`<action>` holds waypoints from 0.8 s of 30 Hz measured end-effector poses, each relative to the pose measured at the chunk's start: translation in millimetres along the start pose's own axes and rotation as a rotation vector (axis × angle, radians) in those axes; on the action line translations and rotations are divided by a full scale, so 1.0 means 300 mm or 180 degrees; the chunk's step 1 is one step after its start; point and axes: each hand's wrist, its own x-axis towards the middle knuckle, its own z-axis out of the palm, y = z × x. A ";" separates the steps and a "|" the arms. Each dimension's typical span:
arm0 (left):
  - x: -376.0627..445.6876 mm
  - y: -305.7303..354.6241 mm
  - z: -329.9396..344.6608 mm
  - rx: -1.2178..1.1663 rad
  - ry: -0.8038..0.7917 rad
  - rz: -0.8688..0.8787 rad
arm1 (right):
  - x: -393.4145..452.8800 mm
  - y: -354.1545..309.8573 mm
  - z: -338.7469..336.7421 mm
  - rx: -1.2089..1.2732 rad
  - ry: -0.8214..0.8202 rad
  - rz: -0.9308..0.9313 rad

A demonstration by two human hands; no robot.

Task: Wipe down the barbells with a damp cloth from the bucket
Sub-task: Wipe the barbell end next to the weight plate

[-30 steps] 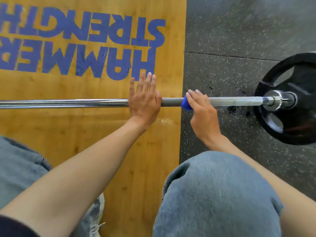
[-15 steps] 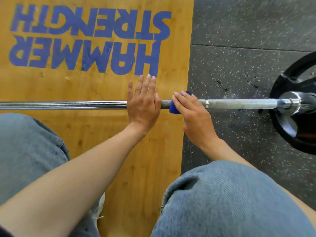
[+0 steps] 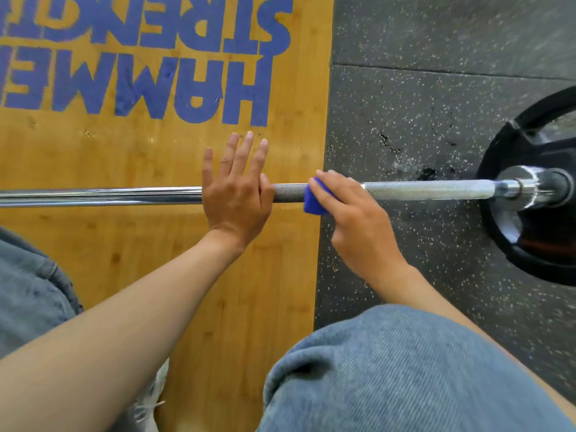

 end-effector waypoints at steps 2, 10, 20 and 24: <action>0.004 0.002 -0.003 -0.0026 -0.0065 0.0004 | -0.058 0.103 -0.047 -0.0119 0.0210 0.0447; 0.080 0.128 -0.012 -0.0354 -0.0184 -0.0241 | -0.013 0.109 -0.007 -0.0122 0.0421 0.0238; 0.178 0.408 0.088 -0.0159 -0.0778 -0.0107 | 0.000 0.210 -0.006 -0.0088 0.0856 0.0328; 0.223 0.407 0.095 -0.0196 -0.0890 -0.0212 | 0.013 0.289 -0.023 -0.0023 0.1351 0.0933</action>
